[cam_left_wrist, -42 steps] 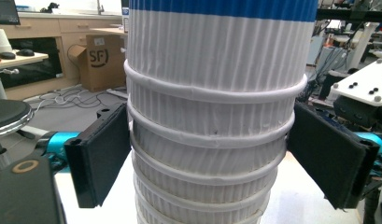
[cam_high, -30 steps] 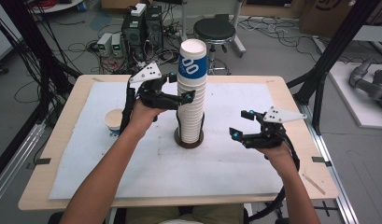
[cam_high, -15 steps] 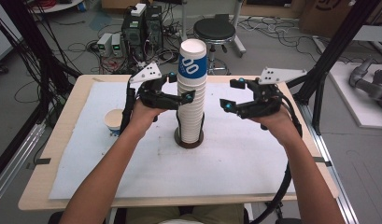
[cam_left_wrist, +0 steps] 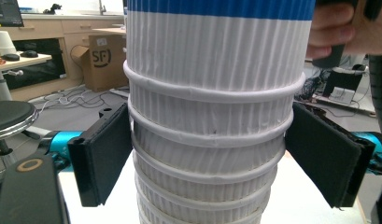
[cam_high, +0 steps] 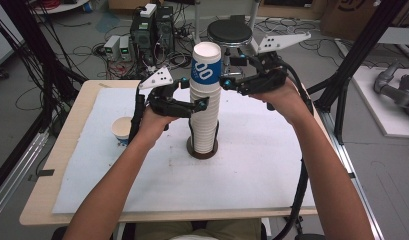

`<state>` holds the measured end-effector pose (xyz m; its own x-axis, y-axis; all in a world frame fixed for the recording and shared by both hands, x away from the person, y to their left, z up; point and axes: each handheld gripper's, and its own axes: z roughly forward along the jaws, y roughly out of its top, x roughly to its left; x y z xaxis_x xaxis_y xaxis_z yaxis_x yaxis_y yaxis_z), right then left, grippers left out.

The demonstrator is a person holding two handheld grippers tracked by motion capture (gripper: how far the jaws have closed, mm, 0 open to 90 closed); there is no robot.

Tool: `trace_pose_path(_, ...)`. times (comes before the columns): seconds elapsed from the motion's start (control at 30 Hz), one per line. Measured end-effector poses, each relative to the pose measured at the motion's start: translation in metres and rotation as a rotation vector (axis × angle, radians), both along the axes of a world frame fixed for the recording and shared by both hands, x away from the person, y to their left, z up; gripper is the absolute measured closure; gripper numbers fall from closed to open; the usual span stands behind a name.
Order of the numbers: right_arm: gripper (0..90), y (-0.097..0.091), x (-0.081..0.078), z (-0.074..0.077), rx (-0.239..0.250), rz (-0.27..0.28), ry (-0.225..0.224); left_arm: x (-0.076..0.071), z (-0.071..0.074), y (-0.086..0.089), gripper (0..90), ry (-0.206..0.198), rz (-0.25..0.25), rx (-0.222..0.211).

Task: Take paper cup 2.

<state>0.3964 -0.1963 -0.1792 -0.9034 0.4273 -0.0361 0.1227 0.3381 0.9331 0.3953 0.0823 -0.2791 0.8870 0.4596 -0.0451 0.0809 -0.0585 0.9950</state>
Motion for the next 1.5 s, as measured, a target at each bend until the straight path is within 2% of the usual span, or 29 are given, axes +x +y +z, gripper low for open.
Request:
trace_pose_path(0.1,18.6,0.008,0.004,0.009,-0.006,0.019,-0.008,0.000,0.000,0.000,15.8,-0.001,-0.001,0.002)
trace_pose_path(0.2,18.6,0.019,0.009,0.017,-0.011,0.046,0.008,0.000,0.000,0.000,15.9,-0.001,0.001,0.003)
trace_pose_path(0.43,18.7,0.043,0.019,0.028,-0.070,0.075,0.019,0.000,0.000,0.000,15.8,-0.003,0.000,0.008)
trace_pose_path(0.5,18.9,0.045,0.022,0.029,-0.079,0.071,0.023,0.000,0.000,0.000,15.9,-0.003,0.000,0.009)
trace_pose_path(0.63,26.5,0.045,0.026,0.029,-0.081,0.097,0.047,0.000,0.000,0.000,15.9,-0.004,-0.001,0.009)
trace_pose_path(0.87,27.8,0.045,0.026,0.032,-0.108,0.107,0.039,-0.001,0.000,-0.001,16.0,-0.012,0.000,0.016)
trace_pose_path(1.13,28.4,0.048,0.030,0.036,-0.134,0.111,0.056,0.001,0.000,0.001,16.1,-0.008,0.004,0.013)
trace_pose_path(1.27,29.3,0.048,0.030,0.040,-0.114,0.106,0.047,0.001,0.000,0.000,16.2,-0.009,0.004,0.013)
trace_pose_path(1.37,30.1,0.040,0.026,0.053,-0.038,0.104,0.022,0.001,0.000,0.000,16.2,-0.011,0.003,0.014)
trace_pose_path(1.5,30.0,0.031,0.020,0.076,0.011,0.079,-0.025,0.000,0.000,0.000,16.2,-0.008,0.002,0.015)
